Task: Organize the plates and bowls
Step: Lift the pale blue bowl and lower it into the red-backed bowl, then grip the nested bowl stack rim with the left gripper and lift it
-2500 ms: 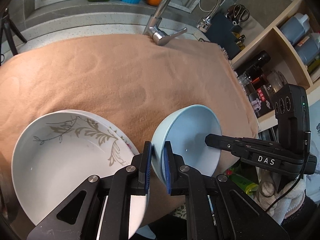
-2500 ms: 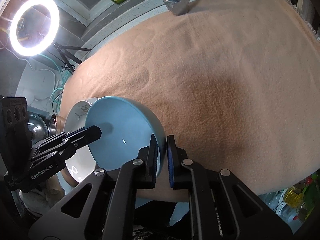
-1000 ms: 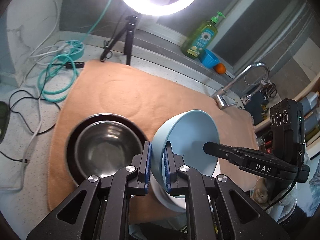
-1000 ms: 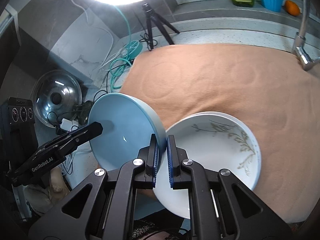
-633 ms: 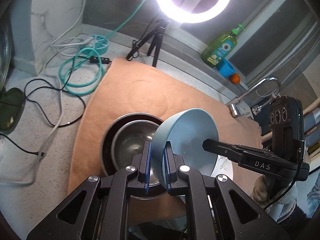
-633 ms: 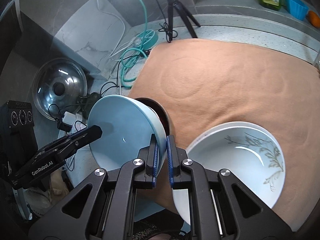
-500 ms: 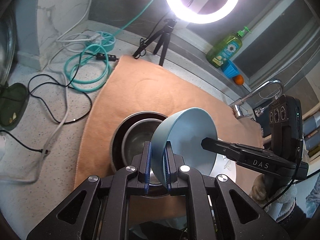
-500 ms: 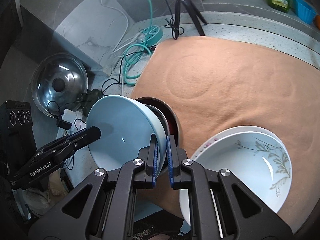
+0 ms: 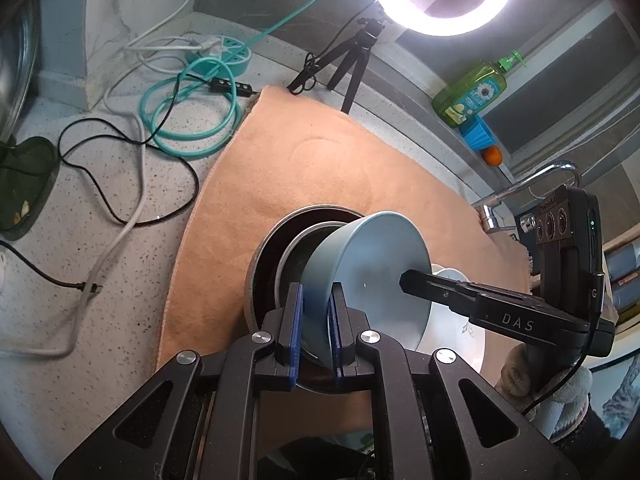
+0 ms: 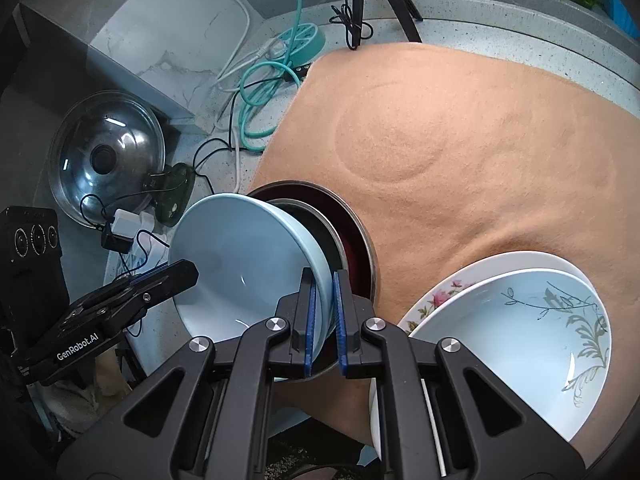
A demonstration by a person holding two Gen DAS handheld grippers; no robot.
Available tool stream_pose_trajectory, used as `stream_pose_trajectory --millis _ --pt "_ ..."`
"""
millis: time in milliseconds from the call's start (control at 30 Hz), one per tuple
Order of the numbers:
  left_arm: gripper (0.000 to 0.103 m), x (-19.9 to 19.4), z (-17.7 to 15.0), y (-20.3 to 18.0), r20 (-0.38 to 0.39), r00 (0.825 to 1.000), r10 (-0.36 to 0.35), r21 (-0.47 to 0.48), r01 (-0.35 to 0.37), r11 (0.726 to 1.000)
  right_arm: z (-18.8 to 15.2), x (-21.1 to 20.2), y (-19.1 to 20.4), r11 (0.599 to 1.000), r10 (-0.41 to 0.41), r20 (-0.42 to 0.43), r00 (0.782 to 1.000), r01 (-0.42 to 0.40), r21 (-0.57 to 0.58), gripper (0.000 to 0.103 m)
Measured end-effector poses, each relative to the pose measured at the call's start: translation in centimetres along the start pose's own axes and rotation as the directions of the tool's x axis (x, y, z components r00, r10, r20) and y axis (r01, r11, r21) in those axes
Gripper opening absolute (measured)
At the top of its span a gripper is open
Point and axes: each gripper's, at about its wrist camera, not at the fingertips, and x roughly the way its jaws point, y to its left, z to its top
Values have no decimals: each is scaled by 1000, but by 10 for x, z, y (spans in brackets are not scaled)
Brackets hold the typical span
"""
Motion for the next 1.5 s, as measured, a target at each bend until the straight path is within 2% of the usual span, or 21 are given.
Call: stream_pose_trajectory --millis 433,733,800,933,1267,1500 --pt "11 13 2 5 -32 999 20 -21 -20 1000 4 10 0 1000 -3 -15 1000 3 -7 10" --pt "10 7 5 6 -7 1000 24 -23 -24 999 3 9 -8 1000 20 -13 1000 -20 11 15" --pt "10 5 6 7 0 1000 20 -27 -20 999 3 7 -7 1000 18 -6 1000 -18 3 15" --pt "10 -1 7 9 22 1000 8 -39 -8 999 1 1 -10 999 45 15 999 -45 10 28" --pt "10 -10 8 25 63 998 19 -87 -13 996 -7 -18 -19 996 73 84 994 -77 48 29" --pt "10 -5 1 32 44 999 21 -98 -17 995 -14 -21 -37 991 64 101 993 -74 108 29"
